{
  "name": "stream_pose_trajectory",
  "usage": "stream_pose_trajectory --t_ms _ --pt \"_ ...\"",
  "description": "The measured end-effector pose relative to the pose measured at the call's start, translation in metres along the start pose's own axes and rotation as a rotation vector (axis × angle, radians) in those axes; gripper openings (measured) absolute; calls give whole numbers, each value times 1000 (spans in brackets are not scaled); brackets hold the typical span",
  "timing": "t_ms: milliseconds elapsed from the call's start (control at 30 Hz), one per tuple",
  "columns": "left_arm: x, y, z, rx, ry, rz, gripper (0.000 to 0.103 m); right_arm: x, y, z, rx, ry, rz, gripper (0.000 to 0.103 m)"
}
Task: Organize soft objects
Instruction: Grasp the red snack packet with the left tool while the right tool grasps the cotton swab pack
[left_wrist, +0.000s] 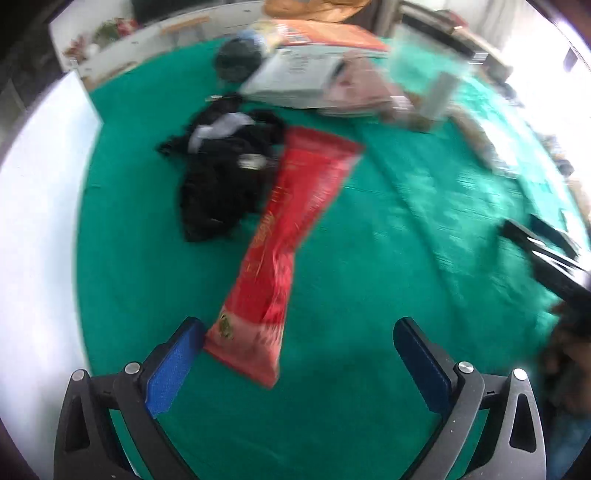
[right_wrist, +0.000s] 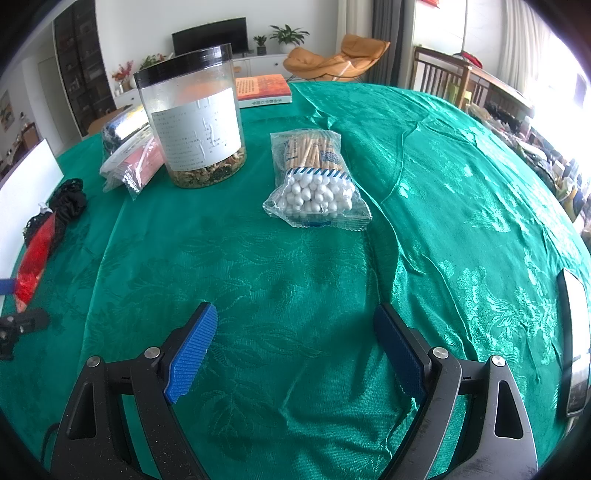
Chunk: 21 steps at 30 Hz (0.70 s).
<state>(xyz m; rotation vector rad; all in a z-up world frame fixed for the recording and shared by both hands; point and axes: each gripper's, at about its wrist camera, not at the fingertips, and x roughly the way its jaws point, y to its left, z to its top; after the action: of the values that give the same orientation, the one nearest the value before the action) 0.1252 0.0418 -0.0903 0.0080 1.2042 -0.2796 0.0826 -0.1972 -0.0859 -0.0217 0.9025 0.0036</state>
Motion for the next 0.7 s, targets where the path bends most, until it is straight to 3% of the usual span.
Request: stream_pose_trajectory --t_ms 33,133,267,367,500,600,633,667,700 --pt "-4 -5 -2 23 -6 -21 101 0 0 0 0 0 0 89" --pt "-12 -10 2 52 -67 76 101 0 0 0 -1 1 1 89" --pt "-6 1 7 -49 -84 101 99 -6 -11 3 58 -10 60 87" --pt "6 -7 7 -15 -65 156 75 -18 -40 19 200 -83 116 87" --pt "2 -19 6 27 -99 146 32 2 -56 71 190 -28 78 87" --pt "1 -14 4 -13 -118 122 26 29 -42 103 93 32 69 85" --pt "-1 -13 3 -27 -122 108 26 41 -36 108 70 59 85 82" --pt "-4 -11 1 -45 -130 82 25 56 -31 111 49 105 107 47" --pt "-6 -10 0 -57 -143 61 25 67 -28 109 36 155 113 35"
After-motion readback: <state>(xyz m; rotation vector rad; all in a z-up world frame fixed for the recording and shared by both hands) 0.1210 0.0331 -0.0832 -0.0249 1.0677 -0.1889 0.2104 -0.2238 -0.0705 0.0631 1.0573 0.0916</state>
